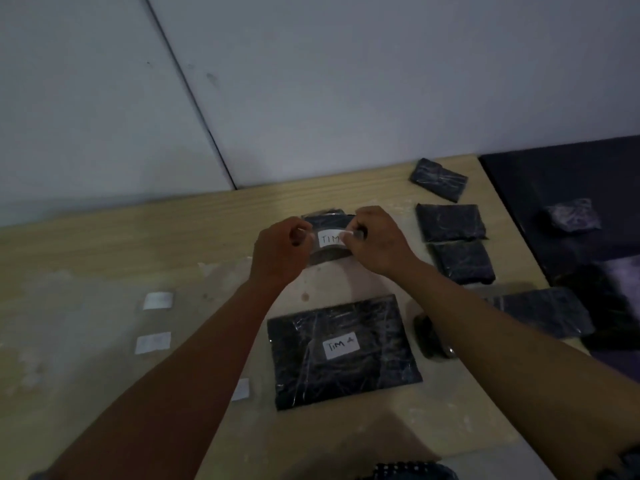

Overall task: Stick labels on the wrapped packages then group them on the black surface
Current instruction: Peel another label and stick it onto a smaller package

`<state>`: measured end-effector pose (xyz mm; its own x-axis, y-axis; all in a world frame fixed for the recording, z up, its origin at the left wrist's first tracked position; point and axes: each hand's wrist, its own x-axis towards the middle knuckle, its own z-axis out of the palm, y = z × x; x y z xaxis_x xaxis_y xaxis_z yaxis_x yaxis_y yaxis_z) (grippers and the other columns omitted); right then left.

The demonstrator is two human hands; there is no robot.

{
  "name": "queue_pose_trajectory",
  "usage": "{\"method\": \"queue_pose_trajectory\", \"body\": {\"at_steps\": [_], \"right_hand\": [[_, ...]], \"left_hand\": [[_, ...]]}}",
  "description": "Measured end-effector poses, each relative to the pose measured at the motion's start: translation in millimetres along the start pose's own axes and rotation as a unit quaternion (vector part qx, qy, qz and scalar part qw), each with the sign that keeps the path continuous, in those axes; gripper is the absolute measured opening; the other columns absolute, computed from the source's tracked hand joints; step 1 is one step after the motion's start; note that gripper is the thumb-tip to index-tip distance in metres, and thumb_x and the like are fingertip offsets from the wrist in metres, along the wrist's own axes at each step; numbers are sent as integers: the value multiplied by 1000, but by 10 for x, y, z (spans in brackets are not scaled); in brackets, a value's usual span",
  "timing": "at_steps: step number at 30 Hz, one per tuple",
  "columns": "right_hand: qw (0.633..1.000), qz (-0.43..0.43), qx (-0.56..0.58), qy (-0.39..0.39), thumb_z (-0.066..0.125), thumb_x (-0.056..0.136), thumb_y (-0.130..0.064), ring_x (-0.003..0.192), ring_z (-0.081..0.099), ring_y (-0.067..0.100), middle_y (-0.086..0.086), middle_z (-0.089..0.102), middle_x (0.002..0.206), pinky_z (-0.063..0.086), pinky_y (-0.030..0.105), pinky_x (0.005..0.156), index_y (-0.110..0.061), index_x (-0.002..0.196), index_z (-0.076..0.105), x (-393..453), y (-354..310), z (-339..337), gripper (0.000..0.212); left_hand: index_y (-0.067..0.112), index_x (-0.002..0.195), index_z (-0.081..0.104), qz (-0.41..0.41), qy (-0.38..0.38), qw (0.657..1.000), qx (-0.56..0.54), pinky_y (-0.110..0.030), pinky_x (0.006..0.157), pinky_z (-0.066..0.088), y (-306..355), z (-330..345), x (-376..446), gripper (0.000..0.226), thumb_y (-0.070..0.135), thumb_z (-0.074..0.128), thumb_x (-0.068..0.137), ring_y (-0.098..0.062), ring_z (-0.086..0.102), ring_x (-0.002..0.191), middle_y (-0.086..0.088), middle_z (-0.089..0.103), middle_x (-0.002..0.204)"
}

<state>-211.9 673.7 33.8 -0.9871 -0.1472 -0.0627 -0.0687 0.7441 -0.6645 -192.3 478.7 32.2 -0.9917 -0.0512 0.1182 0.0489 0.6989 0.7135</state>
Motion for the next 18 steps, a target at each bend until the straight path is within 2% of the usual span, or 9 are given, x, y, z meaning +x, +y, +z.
{"method": "queue_pose_trajectory", "body": {"at_steps": [2,6,9,12,16,18], "right_hand": [[1000,5,1,-13,71,88,-32,122,49,17,0,54,125,45,37,98,-28,80,60,116,47,13,14],[1000,-9,-2,-24,70,88,-32,125,48,18,-1,52,130,42,34,98,-26,85,62,307,132,38,11],[999,-5,-7,-48,70,89,-33,129,45,17,-1,50,136,39,33,99,-20,86,63,384,204,77,14],[999,-2,4,-52,70,88,-32,129,45,14,-4,50,132,39,30,98,-14,84,62,401,260,113,20],[997,13,52,-54,70,88,-28,121,49,12,-7,49,116,44,39,99,-10,77,55,403,299,163,25],[994,35,82,-59,70,88,-25,119,51,12,-5,50,116,43,33,99,-9,78,56,418,279,167,24]], "left_hand": [[21,95,72,-17,15,1000,14,-24,65,48,5,49,69,15,17,65,83,-12,63,70,4,70,79],[22,96,70,-29,39,998,49,-35,67,56,-5,163,180,14,20,64,84,-21,66,72,0,71,80],[22,98,69,-40,39,996,73,-38,68,55,-5,221,197,16,20,64,83,-23,64,74,0,70,77],[20,97,69,-48,41,996,69,-40,66,55,10,265,195,18,16,66,80,-23,63,70,2,67,71],[21,102,68,-109,44,993,20,-30,69,53,42,285,235,24,17,69,78,-14,62,67,10,61,69],[22,104,68,-136,45,990,4,-25,69,48,54,275,252,27,18,69,77,-11,60,68,12,60,69]]}}
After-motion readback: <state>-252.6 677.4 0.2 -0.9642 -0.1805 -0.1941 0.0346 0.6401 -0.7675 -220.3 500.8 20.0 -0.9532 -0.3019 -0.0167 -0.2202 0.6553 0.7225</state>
